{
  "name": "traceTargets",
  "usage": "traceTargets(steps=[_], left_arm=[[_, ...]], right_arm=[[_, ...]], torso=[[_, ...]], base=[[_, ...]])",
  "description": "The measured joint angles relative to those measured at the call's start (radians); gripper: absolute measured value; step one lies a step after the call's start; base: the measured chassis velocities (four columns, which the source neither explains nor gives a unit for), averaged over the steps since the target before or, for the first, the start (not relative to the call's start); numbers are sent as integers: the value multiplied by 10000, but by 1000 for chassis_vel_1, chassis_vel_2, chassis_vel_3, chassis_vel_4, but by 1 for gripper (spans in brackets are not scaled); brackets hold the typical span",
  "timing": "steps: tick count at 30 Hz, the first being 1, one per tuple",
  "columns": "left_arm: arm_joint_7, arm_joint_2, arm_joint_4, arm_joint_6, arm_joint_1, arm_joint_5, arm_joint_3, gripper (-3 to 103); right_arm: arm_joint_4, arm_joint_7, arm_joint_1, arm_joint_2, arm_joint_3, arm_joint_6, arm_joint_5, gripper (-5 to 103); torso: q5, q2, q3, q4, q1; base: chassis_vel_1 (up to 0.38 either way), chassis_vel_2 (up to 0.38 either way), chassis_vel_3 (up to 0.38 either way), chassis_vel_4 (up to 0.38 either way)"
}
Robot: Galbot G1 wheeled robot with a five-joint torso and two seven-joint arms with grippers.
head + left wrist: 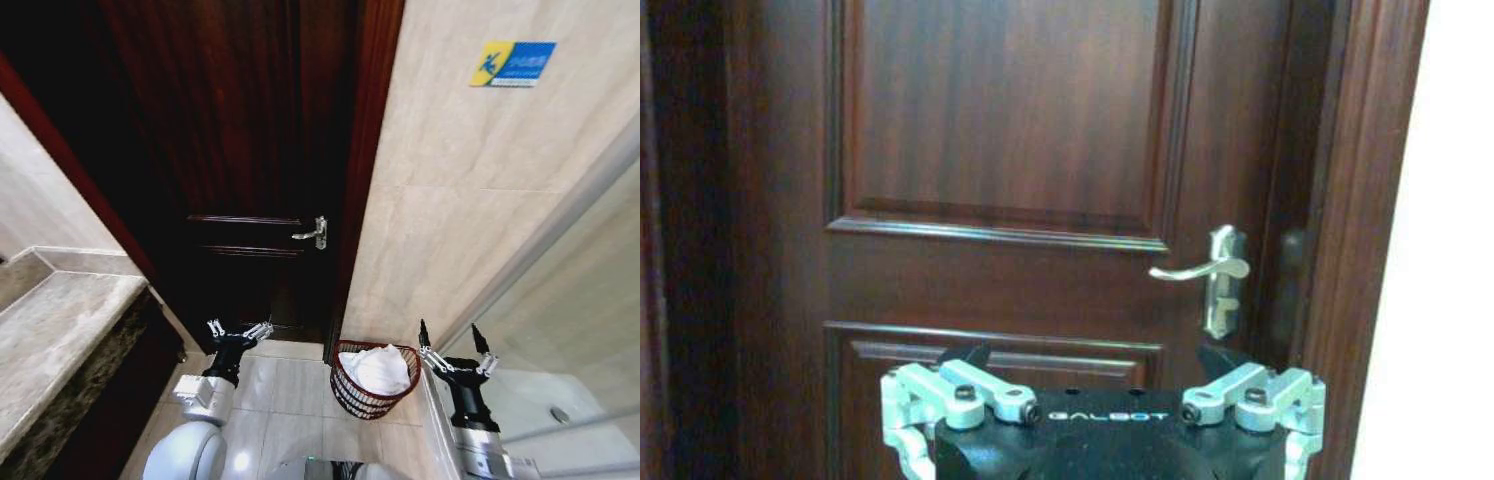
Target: Discard the used towel into the hamper.
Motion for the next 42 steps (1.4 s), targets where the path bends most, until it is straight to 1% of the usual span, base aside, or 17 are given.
traceTargets(steps=[42], left_arm=[[0, -2, 0, 0, 0, 0, 2, 100]], right_arm=[[0, 0, 0, -1, 3, 0, 0, 100]], torso=[[0, -13, -8, 0, -6]], base=[[1, 1, 3, 2]])
